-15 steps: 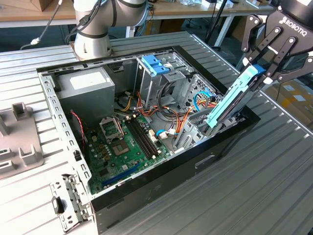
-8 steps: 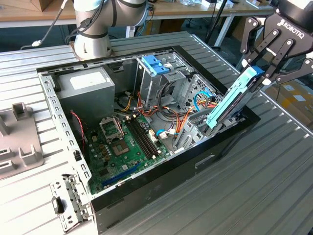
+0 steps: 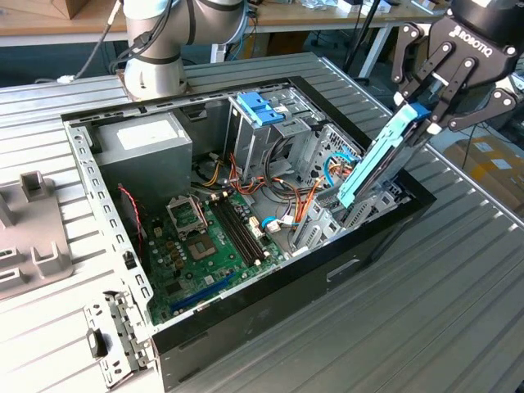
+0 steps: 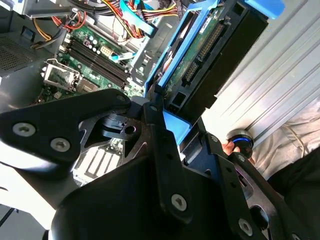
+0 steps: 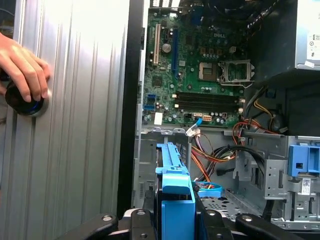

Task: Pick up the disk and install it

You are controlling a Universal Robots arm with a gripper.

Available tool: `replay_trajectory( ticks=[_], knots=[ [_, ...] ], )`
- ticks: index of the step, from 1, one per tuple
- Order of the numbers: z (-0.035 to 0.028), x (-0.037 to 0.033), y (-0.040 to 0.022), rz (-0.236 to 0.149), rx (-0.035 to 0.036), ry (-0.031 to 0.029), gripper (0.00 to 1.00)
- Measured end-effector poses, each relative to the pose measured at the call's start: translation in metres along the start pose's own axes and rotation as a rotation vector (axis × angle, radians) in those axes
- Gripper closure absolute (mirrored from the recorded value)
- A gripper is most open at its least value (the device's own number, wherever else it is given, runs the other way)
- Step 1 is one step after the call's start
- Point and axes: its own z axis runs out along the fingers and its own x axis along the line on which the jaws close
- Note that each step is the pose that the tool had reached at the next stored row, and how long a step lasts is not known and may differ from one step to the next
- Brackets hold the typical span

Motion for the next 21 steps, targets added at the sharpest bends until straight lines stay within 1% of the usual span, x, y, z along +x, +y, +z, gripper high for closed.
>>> replay_trajectory(
  ticks=[1, 3, 4, 7, 11, 14, 18, 19, 21],
  knots=[
    [0.0004, -0.0018, 0.0, 0.0, 0.0, 0.0, 0.63],
    [0.0019, -0.0074, 0.001, 0.0, 0.0, 0.0001, 0.63],
    [0.003, -0.0109, 0.0027, 0.0, 0.0, 0.0, 0.63],
    [0.0046, -0.0164, 0.0059, 0.0, 0.0, -0.0001, 0.63],
    [0.0057, -0.0167, 0.0075, 0.001, 0.0001, 0.0, 0.63],
    [0.0064, -0.0166, 0.0077, 0.02, 0.0011, -0.0004, 0.63],
    [0.0074, -0.0165, 0.0077, 0.071, 0.0039, -0.0018, 0.63],
    [0.0077, -0.0165, 0.0077, 0.094, 0.0052, -0.0023, 0.63],
    [0.008, -0.0162, 0.0082, 0.106, 0.0058, -0.003, 0.63]
  ],
)
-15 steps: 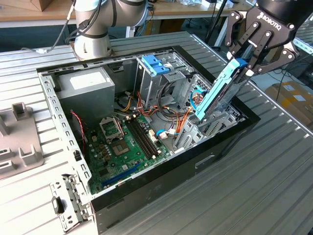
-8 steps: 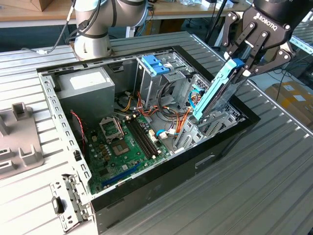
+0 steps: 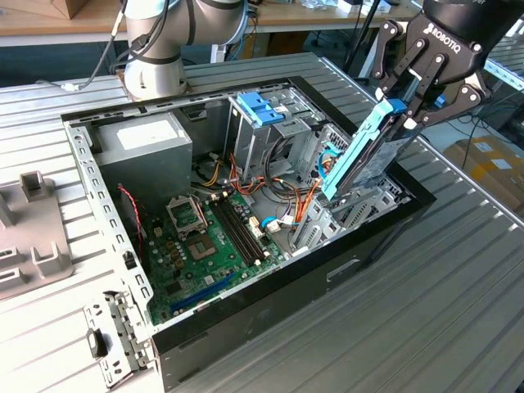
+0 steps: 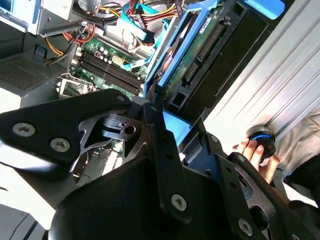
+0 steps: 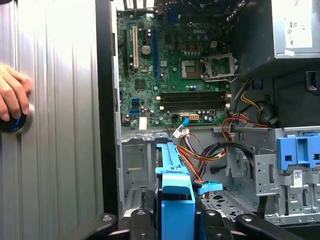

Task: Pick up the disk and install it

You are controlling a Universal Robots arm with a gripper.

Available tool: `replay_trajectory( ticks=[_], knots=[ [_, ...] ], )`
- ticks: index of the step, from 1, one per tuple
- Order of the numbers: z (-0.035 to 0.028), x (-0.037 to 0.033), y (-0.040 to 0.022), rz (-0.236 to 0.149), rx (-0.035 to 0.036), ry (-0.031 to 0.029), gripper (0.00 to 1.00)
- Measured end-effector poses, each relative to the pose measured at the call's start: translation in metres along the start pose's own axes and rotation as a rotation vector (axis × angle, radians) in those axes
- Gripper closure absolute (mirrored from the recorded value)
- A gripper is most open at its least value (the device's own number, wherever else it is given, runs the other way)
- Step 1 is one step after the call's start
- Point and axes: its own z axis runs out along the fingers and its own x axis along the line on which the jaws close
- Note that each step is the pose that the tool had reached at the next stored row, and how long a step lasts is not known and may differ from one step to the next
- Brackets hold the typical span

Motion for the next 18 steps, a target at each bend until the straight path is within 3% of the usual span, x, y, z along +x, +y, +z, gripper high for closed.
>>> replay_trajectory(
  ticks=[6, 11, 18],
  knots=[
    [0.0008, 0.0028, 0.0018, -0.006, -0.0003, -0.0003, 0.63],
    [0.0013, 0.0029, 0.0019, -0.058, -0.0032, 0.0011, 0.63],
    [0.0045, 0.0031, 0.0018, -0.06, -0.0034, 0.0012, 0.63]
  ],
)
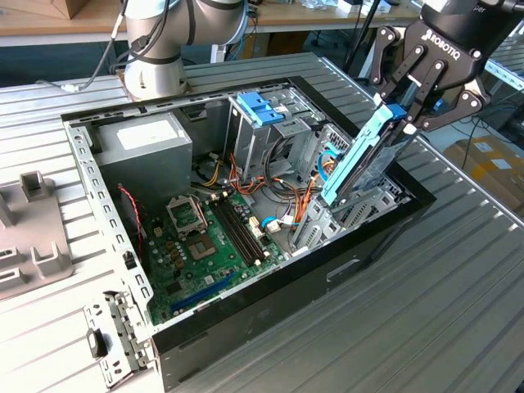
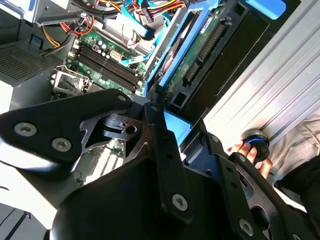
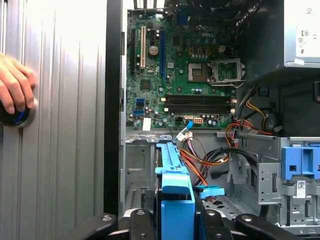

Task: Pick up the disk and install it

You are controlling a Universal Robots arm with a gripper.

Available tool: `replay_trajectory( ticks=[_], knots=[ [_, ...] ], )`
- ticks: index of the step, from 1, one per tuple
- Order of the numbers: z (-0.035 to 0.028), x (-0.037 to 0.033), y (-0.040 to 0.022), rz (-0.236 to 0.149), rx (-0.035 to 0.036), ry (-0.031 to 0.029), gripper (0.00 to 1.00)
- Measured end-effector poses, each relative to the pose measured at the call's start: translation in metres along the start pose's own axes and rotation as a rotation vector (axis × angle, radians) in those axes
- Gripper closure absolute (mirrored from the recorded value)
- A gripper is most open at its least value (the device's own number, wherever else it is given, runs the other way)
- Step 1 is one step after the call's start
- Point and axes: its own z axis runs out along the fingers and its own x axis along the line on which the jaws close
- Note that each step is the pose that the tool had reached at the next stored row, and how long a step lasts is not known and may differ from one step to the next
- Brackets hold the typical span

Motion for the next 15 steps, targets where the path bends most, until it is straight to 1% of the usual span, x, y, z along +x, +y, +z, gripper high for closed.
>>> replay_trajectory(
  ticks=[15],
  knots=[
    [0.0096, 0.0006, -0.0002, 0.0, 0.0, 0.0, 0.63]
  ],
)
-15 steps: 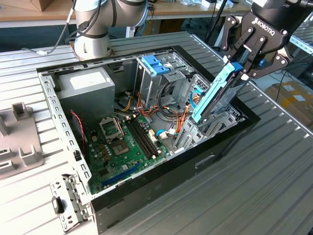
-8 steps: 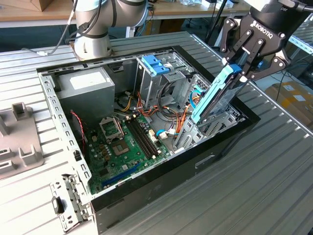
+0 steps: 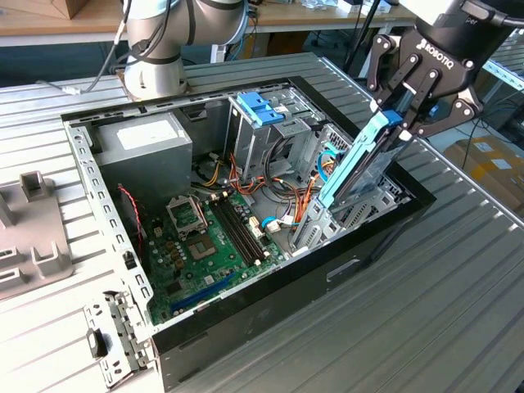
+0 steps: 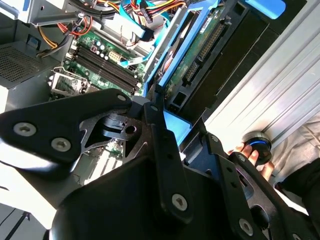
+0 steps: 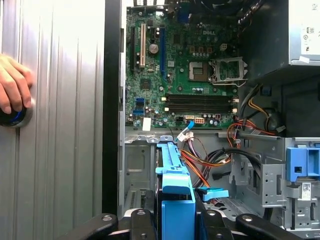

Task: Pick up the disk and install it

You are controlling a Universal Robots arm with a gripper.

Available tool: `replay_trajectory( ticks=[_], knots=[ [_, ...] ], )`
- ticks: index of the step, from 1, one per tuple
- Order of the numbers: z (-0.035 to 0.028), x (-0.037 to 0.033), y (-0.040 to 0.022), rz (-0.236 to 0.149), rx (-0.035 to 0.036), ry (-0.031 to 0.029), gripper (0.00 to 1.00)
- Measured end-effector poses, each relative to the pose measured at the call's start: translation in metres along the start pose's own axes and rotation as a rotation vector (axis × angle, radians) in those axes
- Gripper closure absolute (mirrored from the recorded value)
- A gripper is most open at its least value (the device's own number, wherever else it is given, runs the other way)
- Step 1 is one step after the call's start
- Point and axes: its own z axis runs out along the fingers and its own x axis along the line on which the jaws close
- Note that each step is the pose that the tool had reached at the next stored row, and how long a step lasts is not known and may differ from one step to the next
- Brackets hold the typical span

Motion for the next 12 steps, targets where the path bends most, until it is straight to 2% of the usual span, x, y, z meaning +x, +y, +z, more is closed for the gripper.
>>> replay_trajectory(
  ticks=[12],
  knots=[
    [0.0083, 0.0005, -0.0002, 0.0, 0.0, 0.0, 0.63]
  ],
)
